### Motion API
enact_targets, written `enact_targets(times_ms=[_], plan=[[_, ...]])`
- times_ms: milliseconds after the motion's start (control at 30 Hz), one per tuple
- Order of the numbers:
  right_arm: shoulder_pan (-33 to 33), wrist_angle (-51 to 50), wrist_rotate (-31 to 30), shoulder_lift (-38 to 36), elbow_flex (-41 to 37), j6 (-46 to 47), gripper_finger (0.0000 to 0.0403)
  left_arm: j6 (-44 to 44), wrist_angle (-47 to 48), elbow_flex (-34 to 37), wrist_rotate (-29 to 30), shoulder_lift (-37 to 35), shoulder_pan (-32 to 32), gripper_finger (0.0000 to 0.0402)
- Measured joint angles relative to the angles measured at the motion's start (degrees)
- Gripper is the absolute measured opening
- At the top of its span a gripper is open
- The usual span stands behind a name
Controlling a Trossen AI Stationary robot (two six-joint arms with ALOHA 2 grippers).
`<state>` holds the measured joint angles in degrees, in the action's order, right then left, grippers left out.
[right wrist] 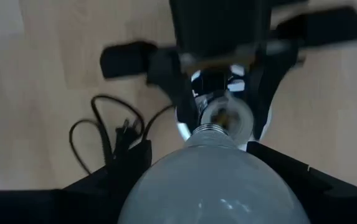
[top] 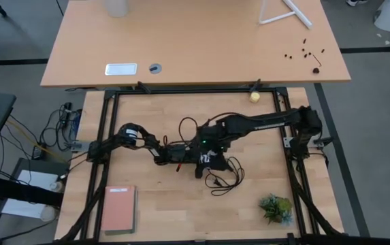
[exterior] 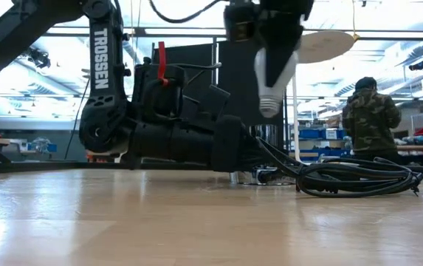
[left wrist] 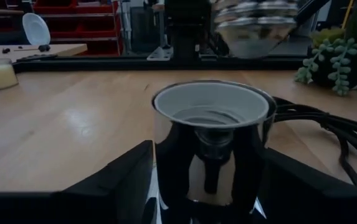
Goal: Screw lightbulb
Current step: Insert the white lightbulb into the silver lamp
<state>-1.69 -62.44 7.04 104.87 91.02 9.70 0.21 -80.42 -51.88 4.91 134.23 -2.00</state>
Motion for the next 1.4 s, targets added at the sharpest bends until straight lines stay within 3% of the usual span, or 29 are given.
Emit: enact_targets(times_ms=[167, 433, 1000, 1400], plan=[[0.1, -1.0, -1.0, 3.1, 3.8, -2.9, 0.0263, 0.9, 0.0, 0.0, 0.0, 0.0, 0.0, 0.0222], [0.7, -1.9, -1.4, 3.8, 3.5, -9.7, 0.0264, 2.3, 0.0, 0.0, -0.2, 0.0, 0.0, 0.0184], [0.6, -1.5, 2.0, 3.8, 3.4, -32.9, 0.0262, 2.8, -0.2, 0.0, -4.6, 0.0, 0.1, 0.0181], [0.0, -3.4, 2.2, 8.4, 3.6, -41.0, 0.0262, 1.1, -1.5, 0.1, -8.2, 0.1, 0.2, 0.0183]])
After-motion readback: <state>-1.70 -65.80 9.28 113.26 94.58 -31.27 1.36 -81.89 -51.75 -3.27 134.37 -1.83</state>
